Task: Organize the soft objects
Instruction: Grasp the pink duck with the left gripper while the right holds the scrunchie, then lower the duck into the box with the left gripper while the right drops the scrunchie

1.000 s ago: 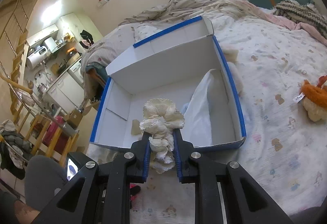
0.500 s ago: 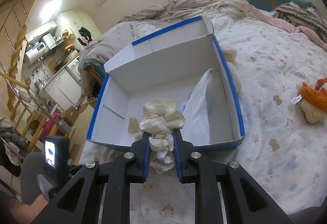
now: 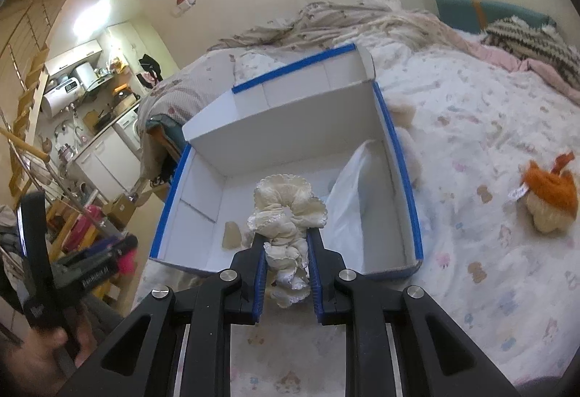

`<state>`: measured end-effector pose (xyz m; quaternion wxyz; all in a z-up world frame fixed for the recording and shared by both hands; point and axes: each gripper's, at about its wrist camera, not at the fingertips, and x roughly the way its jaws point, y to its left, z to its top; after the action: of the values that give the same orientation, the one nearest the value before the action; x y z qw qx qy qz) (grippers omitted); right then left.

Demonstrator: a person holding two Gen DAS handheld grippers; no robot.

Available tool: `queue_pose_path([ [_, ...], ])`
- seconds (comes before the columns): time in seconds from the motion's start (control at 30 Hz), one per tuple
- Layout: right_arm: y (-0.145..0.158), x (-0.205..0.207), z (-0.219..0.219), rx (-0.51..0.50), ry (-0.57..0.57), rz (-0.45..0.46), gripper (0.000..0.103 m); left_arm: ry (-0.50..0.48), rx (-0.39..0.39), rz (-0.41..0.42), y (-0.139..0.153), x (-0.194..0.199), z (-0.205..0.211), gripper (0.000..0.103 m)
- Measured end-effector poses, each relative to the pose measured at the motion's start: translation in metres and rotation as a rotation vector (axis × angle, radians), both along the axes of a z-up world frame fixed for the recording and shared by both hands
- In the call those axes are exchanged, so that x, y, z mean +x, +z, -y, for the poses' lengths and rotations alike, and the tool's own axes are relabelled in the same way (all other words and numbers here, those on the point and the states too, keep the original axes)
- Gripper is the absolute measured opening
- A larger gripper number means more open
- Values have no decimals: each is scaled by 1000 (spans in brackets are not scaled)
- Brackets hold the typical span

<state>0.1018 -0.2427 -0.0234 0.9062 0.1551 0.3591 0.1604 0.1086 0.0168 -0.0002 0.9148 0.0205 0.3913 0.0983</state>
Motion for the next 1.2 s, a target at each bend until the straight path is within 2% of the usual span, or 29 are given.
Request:
queue_pose_path([
  [0.1, 3, 5, -1, -15, 4, 29, 22, 2, -14, -3, 5, 12, 0, 37],
  [0.13, 4, 7, -1, -23, 5, 39, 22, 2, -24, -9, 7, 18, 1, 31],
  [0.17, 4, 10, -2, -27, 8, 47, 22, -1, -31, -15, 9, 23, 1, 18],
  [0.3, 3, 24, -6, -54, 18, 66, 22, -22, -57, -40, 9, 48, 6, 15],
  [0.37, 0, 33, -8, -64, 21, 63, 22, -48, -64, -42, 9, 60, 12, 8],
  [0.47, -5, 46, -7, -68, 18, 51, 22, -72, -92, -70, 8, 76, 18, 7],
  [0.57, -11, 58, -2, -55, 2, 23, 22, -92, -93, -65, 10, 84, 21, 7],
  [0.63, -16, 65, 2, -48, -13, -5, 22, -100, -131, -54, 14, 87, 13, 7],
  [0.73, -24, 69, 4, -30, -24, -56, 22, -75, -196, -56, 16, 87, -16, 7],
  [0.87, -35, 75, -1, -31, -3, -116, 22, 8, -161, -89, 4, 84, -55, 7],
  [1.03, -56, 83, -7, -32, 14, -220, 23, 48, -182, -133, -14, 76, -74, 7],
  [1.1, -61, 84, -6, -20, 14, -245, 32, 47, -189, -144, -20, 72, -73, 7],
  [1.13, -62, 85, -5, -14, 8, -255, 53, 44, -191, -148, -23, 71, -71, 7],
  [1.17, -62, 85, -3, 3, 7, -251, 65, 40, -191, -150, -25, 69, -69, 7],
  [1.2, -61, 84, -2, 28, 15, -240, 67, 32, -189, -152, -26, 68, -66, 7],
])
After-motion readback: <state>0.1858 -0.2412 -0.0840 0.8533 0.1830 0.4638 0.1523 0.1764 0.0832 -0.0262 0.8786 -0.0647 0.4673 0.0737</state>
